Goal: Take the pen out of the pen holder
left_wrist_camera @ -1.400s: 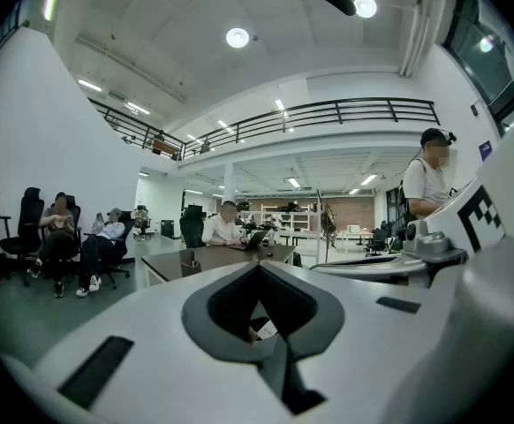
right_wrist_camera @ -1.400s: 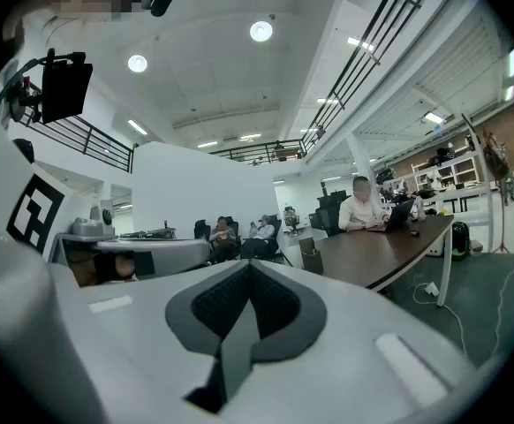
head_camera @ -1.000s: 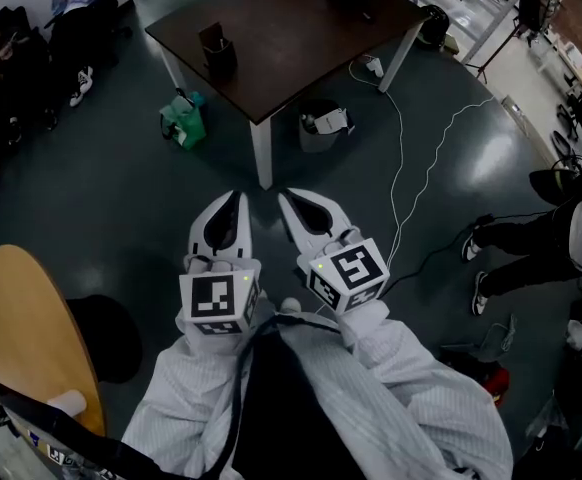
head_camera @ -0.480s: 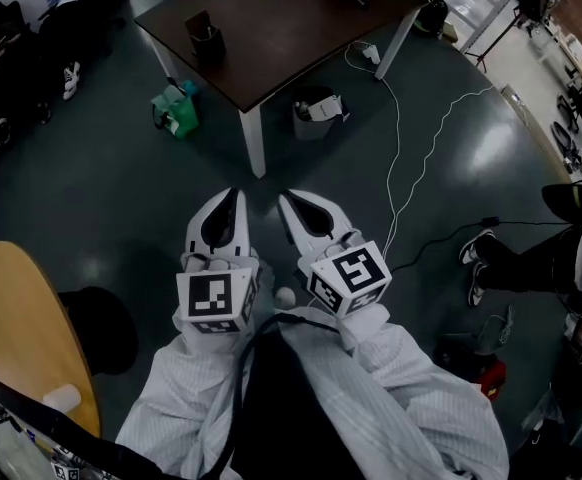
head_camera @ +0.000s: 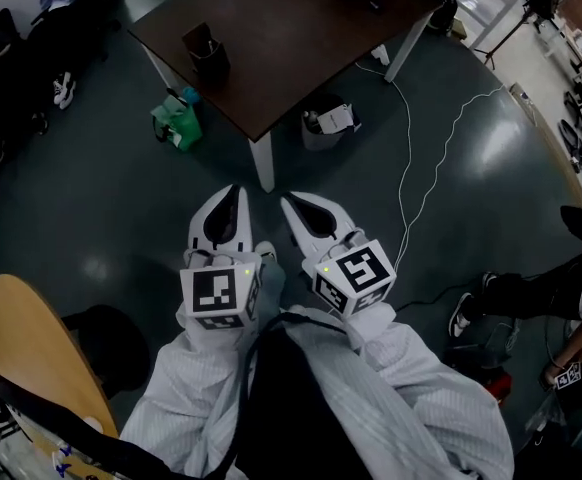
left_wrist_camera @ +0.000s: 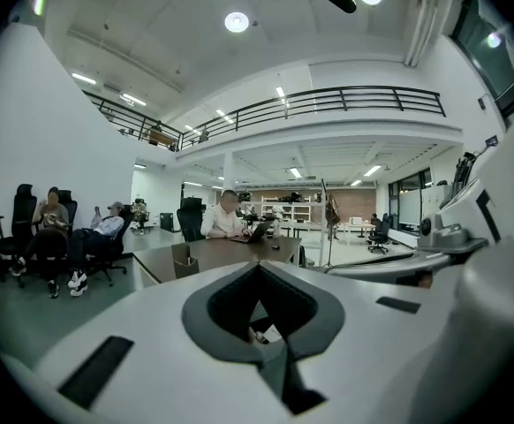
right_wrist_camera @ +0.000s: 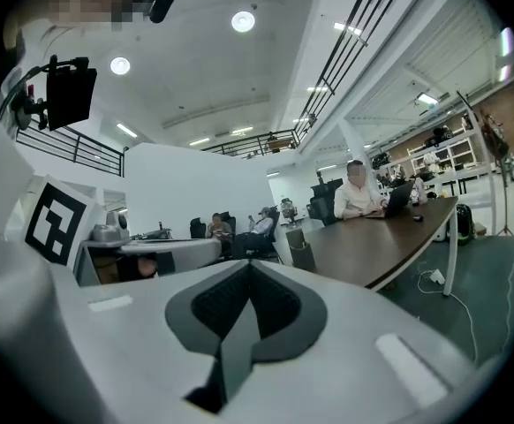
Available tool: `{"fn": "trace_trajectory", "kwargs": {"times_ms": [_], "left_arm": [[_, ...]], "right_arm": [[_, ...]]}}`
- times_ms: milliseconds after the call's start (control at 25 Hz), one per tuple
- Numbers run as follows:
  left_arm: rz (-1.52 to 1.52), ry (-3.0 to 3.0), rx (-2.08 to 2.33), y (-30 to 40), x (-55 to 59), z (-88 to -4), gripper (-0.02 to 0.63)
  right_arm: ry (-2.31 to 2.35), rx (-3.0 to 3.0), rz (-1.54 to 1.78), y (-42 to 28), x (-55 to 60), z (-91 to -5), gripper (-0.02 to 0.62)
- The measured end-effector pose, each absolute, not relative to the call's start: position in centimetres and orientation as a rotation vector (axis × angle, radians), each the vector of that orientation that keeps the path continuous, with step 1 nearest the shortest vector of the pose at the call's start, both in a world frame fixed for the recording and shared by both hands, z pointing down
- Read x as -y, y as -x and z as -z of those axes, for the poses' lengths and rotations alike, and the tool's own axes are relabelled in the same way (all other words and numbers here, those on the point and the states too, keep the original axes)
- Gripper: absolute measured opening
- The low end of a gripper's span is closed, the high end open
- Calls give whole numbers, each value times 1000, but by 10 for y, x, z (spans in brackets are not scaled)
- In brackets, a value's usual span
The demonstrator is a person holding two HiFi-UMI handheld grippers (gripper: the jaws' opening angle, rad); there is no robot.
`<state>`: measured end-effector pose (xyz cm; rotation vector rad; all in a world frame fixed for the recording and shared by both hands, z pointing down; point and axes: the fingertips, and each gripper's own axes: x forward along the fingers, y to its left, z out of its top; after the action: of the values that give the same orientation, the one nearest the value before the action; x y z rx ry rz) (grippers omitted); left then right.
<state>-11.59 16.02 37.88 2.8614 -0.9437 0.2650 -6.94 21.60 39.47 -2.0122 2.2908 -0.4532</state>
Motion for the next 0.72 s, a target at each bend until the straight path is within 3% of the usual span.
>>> {"fn": "trace_trajectory", "kwargs": {"times_ms": [720], "left_arm": [[-290, -2773, 1041, 26, 85, -406, 5]], "right_arm": [[1916, -2419, 526, -19, 44, -411, 3]]}}
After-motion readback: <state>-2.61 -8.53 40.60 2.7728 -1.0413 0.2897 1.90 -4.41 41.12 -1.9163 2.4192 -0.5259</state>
